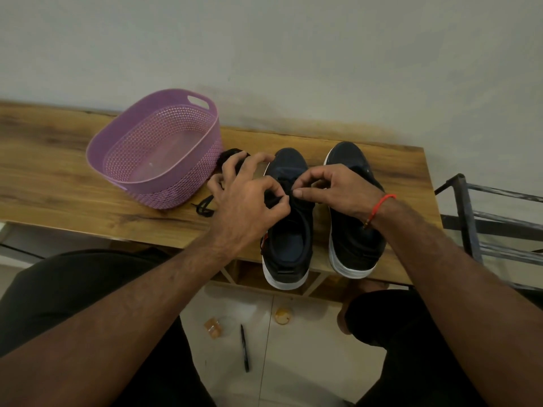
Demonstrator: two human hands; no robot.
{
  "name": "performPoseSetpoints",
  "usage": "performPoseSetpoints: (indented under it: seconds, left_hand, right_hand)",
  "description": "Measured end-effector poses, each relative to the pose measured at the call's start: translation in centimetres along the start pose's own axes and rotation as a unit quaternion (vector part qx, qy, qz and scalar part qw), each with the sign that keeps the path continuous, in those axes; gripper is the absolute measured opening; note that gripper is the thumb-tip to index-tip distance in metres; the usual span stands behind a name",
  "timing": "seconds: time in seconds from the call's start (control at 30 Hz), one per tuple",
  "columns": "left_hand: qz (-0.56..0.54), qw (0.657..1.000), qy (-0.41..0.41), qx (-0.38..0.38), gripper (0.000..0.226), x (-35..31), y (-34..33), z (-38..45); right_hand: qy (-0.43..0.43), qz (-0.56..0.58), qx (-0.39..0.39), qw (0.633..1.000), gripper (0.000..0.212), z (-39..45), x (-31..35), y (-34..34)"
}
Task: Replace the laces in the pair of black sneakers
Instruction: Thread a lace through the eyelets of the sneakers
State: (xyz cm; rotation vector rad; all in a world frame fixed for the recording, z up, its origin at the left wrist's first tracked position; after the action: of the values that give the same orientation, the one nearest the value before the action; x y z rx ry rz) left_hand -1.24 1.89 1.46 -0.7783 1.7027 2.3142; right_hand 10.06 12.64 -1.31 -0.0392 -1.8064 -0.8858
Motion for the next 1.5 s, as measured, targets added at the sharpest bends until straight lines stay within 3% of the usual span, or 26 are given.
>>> performPoseSetpoints:
  seconds: [0.3,0.6,0.8,1.03,1.23,1.3,1.37,1.43,1.5]
  left_hand:
    - [-0.053,0.999,0.002,-0.003,0.011,0.6,-0.1,0.5]
    - [-0.016,0.992,0.018,0.123,0.01,1.8,-0.5,1.4]
    - [0.035,0.986,0.016,0.164,0.019,2.5,-0.5,1.4]
    - [0.059,0.985,0.007,0.159,0.012,2.5,-0.2,1.3]
    - [0.068,0.982,-0.005,0.174,0.015,2.3,-0.7,1.1]
    - [0.041,0.984,0.034,0.17,0.027,2.6,-0.5,1.1]
    - [-0.089,0.975,0.146,0.144,0.039,3.6,-0.1,0.8]
    - [-0.248,0.907,0.303,0.154,0.053,5.2,-1.4,-0.5]
    - [-0.329,0.831,0.408,0.188,0.068,6.1,-3.5,-2.2]
  right_hand:
    - [-0.006,-0.033,-0.005,0.999,0.006,0.0,0.0,-0.1]
    - [-0.011,-0.059,-0.015,0.998,0.004,0.0,0.1,0.5]
    - [-0.03,-0.104,-0.055,0.993,0.006,-0.3,0.1,2.2]
    - [-0.018,-0.289,-0.213,0.933,0.008,-0.8,0.6,6.0]
    - [-0.06,-0.37,-0.249,0.893,0.015,-1.5,0.4,5.9]
    - [-0.069,-0.37,-0.245,0.893,0.015,-1.6,0.3,5.8]
    - [-0.07,-0.359,-0.229,0.902,0.015,-1.4,0.2,5.5]
    - [-0.041,-0.335,-0.209,0.918,0.016,-1.2,0.8,4.7]
    - [0.002,-0.291,-0.184,0.939,0.016,-0.9,1.9,3.5]
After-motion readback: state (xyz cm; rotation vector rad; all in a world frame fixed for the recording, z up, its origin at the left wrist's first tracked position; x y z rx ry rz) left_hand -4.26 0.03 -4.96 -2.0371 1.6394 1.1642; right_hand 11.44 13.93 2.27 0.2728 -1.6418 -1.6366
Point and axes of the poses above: each hand's wrist, its own z-axis towards the middle knuckle, its own y-axis out of the back of the hand, x = y × z, the point moved 9 cm from there along z, towards the middle knuckle, and after that the axes turned 4 degrees about -z, right-handed, at the moved point
